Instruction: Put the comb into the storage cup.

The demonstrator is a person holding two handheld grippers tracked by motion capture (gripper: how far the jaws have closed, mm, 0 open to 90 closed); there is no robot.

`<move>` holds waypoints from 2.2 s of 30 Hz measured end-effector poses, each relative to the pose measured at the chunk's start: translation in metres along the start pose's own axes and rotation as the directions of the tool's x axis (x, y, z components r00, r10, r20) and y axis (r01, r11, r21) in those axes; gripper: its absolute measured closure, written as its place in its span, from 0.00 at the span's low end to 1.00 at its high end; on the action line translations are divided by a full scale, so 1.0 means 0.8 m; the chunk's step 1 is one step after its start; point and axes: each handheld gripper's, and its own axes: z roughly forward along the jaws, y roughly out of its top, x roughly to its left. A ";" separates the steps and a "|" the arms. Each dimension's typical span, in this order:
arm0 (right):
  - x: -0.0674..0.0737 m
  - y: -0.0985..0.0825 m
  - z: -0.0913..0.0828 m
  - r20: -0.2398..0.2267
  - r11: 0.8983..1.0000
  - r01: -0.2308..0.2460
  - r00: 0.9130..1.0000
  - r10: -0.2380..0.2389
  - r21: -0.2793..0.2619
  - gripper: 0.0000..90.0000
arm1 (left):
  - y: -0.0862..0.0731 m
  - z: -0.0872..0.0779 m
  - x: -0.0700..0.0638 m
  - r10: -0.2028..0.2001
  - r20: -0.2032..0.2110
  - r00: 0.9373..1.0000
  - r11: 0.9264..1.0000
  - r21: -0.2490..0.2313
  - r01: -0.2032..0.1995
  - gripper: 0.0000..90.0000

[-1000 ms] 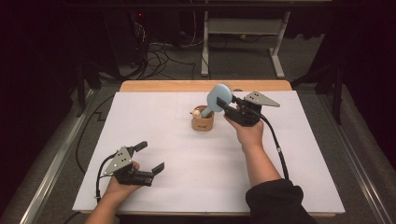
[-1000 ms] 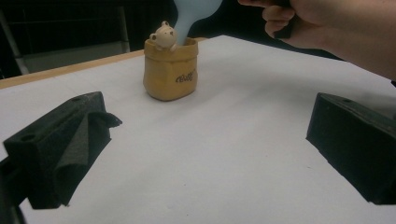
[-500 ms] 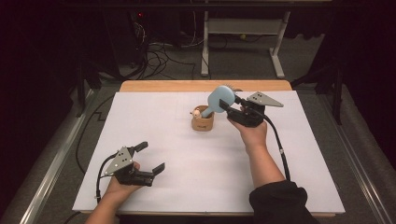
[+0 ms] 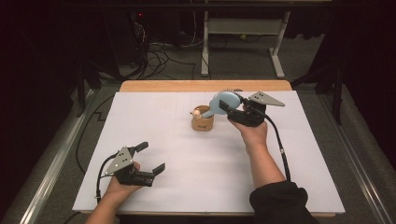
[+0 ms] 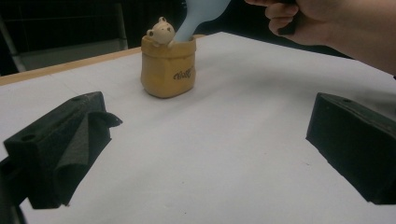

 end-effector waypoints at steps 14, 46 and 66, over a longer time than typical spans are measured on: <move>0.000 0.001 -0.002 0.008 1.000 -0.008 1.000 0.008 0.001 0.20 | -0.001 0.001 0.001 0.012 -0.001 1.000 1.000 0.005 -0.012 0.01; 0.001 0.003 -0.007 0.026 0.998 0.008 1.000 -0.010 0.056 0.00 | 0.002 0.003 0.003 0.000 -0.015 1.000 1.000 -0.010 0.000 0.00; 0.013 -0.026 -0.046 0.055 0.992 0.063 0.996 -0.069 0.109 0.00 | 0.004 0.005 0.006 0.008 -0.025 1.000 1.000 -0.024 -0.009 0.00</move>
